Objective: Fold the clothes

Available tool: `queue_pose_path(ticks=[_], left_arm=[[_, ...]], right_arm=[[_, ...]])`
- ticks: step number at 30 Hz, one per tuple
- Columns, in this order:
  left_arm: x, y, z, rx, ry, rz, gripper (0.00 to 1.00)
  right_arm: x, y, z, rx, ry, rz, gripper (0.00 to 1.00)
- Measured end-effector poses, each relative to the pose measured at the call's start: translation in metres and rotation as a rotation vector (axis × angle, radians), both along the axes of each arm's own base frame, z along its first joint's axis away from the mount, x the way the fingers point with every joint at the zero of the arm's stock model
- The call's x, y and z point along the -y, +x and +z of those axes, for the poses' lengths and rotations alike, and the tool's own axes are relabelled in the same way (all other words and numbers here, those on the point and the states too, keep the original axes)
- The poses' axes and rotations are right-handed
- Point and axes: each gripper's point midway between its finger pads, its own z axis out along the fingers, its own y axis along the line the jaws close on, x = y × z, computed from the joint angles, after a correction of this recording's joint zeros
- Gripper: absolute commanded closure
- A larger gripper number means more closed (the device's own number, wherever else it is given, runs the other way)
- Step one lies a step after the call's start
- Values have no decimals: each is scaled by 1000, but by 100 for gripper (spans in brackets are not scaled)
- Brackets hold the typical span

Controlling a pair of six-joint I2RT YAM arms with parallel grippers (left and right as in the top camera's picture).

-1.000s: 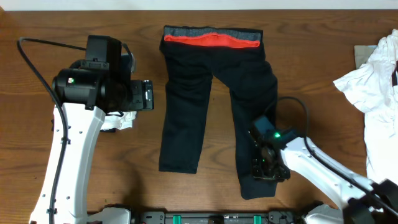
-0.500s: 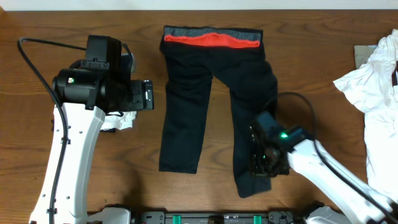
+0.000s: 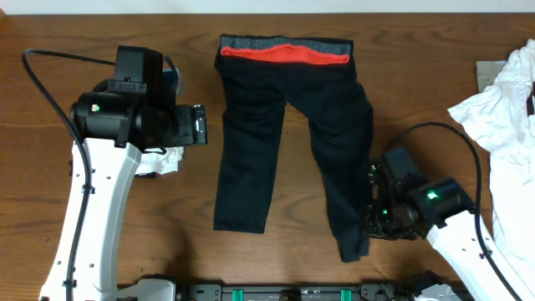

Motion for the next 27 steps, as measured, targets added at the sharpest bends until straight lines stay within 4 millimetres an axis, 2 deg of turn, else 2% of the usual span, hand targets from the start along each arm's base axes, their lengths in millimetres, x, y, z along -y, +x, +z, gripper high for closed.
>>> queue_pose_path(ticks=[2, 3, 4, 5, 8, 12, 16, 18, 20, 23, 27], left_arm=[[0, 0, 0, 0, 0, 0, 11], [0, 0, 0, 0, 0, 0, 11], [0, 0, 0, -1, 0, 0, 11], [0, 0, 0, -1, 0, 0, 11], [0, -1, 0, -3, 0, 0, 11], [-1, -4, -2, -18, 2, 0, 6], [-1, -11, -4, -46, 5, 0, 6], [-1, -13, -6, -58, 6, 0, 6], [-2, -18, -12, -84, 8, -1, 6], [0, -30, -32, -156, -2, -6, 7], [10, -46, -76, -249, -51, -25, 9]], right_arm=[[10, -4, -2, -28, -47, -32, 95], [15, -4, -3, -37, -69, -50, 75], [17, -4, -4, -39, -82, -60, 62], [19, -3, -5, -38, -92, -65, 55], [22, -3, -6, -41, -111, -75, 43], [24, -2, -6, -41, -125, -82, 42], [22, 2, -6, -23, -115, -82, 56], [17, 8, -6, -2, -89, -68, 54], [9, 13, -6, 16, -44, -39, 48], [0, 15, -6, 19, 1, 4, 48], [-6, 20, -11, 11, 23, 24, 49]])
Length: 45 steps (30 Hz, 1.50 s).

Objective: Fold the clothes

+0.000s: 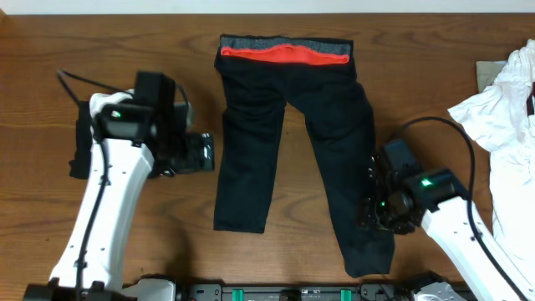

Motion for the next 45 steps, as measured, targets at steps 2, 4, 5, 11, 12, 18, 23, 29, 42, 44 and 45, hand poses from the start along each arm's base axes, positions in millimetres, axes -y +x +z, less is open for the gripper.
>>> queue_pose_path(ticks=[2, 4, 5, 11, 12, 18, 23, 29, 42, 44, 45], left_arm=[[6, -9, -22, -39, -25, -12, 9], [15, -21, -46, -81, -53, -32, 8], [18, -25, -54, -91, -62, -40, 8], [36, -53, -99, -143, -91, -110, 8], [38, -56, -106, -149, -92, -118, 9], [41, -58, -137, -180, -101, -121, 31], [42, -57, -152, -228, -96, -120, 68], [49, -74, -157, -350, -144, -93, 94], [64, -147, -129, -737, -261, 60, 94], [65, -152, -126, -763, -266, 66, 94], [66, -154, -126, -766, -267, 63, 94]], right_arm=[[-2, 4, -4, -5, 3, 5, 50], [-6, 10, -8, -4, 11, 7, 49], [-8, 13, -10, 2, 16, 10, 49], [-20, 33, -12, 62, 69, 18, 48], [-22, 35, -11, 72, 78, 19, 47], [-26, 37, -10, 77, 96, 21, 48], [-26, 36, -10, 76, 98, 21, 51], [-24, 37, -11, 75, 93, 10, 54], [-12, 82, -9, 193, 136, -107, 54], [-12, 85, -9, 201, 139, -110, 54], [-13, 86, -10, 200, 140, -110, 54]])
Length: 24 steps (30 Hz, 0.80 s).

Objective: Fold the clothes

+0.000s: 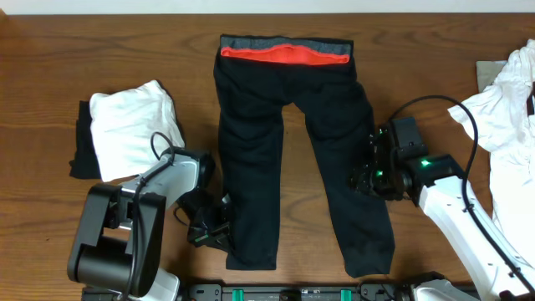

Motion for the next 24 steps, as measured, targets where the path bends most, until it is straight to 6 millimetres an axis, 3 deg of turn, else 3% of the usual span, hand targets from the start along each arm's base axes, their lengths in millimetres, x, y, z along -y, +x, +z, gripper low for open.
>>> queue_pose_path(ticks=[5, 9, 13, 17, 21, 24], left_arm=[[5, -1, 6, 58, -11, -25, 92], [7, 7, 19, 163, -29, -15, 83], [4, 9, 35, 257, -29, -17, 83], [0, 11, 44, 332, -22, -19, 76], [8, 46, 47, 540, -61, -16, 76], [13, 89, 49, 740, -66, -14, 78]], right_arm=[[-1, 6, -9, -15, -2, -2, 53], [0, 16, -24, -30, 0, -18, 55], [5, 45, -30, 35, 24, -57, 64], [14, 59, -27, 66, 50, -101, 59], [12, 61, -24, 83, 64, -62, 60], [11, 63, -22, 107, 61, -25, 73]])
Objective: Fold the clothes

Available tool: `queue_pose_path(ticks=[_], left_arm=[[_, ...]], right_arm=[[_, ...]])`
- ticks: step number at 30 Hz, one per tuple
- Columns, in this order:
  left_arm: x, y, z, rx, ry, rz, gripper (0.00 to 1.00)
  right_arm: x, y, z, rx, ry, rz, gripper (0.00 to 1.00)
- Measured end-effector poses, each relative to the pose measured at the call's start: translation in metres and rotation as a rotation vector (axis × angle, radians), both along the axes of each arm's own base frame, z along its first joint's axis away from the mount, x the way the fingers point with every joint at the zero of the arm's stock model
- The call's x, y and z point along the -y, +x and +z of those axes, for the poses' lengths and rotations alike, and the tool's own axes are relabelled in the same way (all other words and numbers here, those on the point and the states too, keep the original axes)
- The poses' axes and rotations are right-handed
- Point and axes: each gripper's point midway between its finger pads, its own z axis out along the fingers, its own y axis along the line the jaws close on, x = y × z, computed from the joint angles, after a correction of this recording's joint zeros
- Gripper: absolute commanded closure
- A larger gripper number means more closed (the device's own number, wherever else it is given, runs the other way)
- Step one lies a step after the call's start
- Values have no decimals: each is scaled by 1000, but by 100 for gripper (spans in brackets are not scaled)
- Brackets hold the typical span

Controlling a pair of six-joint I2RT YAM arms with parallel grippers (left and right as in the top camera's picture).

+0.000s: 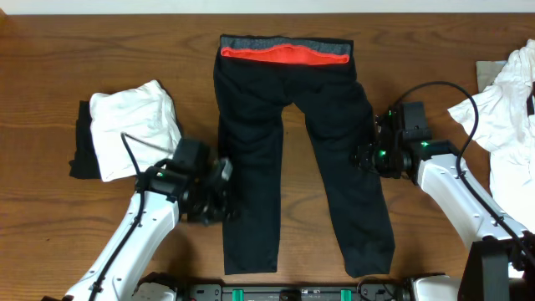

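Observation:
Black pants (251,167) lie flat in the middle of the table, both legs stretched toward the front edge. The grey waistband with its red lining (284,52) is at the far end. My left gripper (222,192) sits at the outer edge of the left leg, about halfway down. My right gripper (366,156) touches the outer edge of the right leg near the thigh. The overhead view does not show how either pair of jaws stands.
A folded white garment (132,125) rests on a dark one (81,142) at the left. A heap of white clothes (501,109) fills the right edge, with a grey piece (486,73) behind it. Cables loop over both arms.
My left gripper has moved from the lower part of the left leg's outer edge to its middle. My right gripper has shifted slightly farther up the right leg. The pants lie the same.
At first my left arm hovered over the folded white garment and my right gripper was at the bunched hem of the right leg. Then the right leg lay longer, and after that the left leg too. Both grippers now sit at the legs' outer edges.

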Motion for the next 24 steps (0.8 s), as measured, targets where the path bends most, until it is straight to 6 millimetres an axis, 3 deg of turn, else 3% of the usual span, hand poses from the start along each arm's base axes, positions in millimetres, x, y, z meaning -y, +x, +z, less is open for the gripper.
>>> queue_pose_path(ticks=[4, 9, 16, 21, 24], left_arm=[[-1, 56, 4, 232, 36, 31, 81], [-9, 91, -19, 294, 122, 66, 86], [-17, 97, -78, 194, 214, 68, 87], [-15, 95, -79, 143, 209, 68, 90], [-14, 75, -80, 39, 196, 74, 91]], right_arm=[[-5, 14, 8, 77, 13, 39, 81], [-11, 29, 8, 134, 19, 65, 89], [-19, 40, -33, 93, 15, 88, 94], [-15, 28, -62, -11, -6, 85, 99], [-10, 12, -63, -103, -33, 69, 99]])
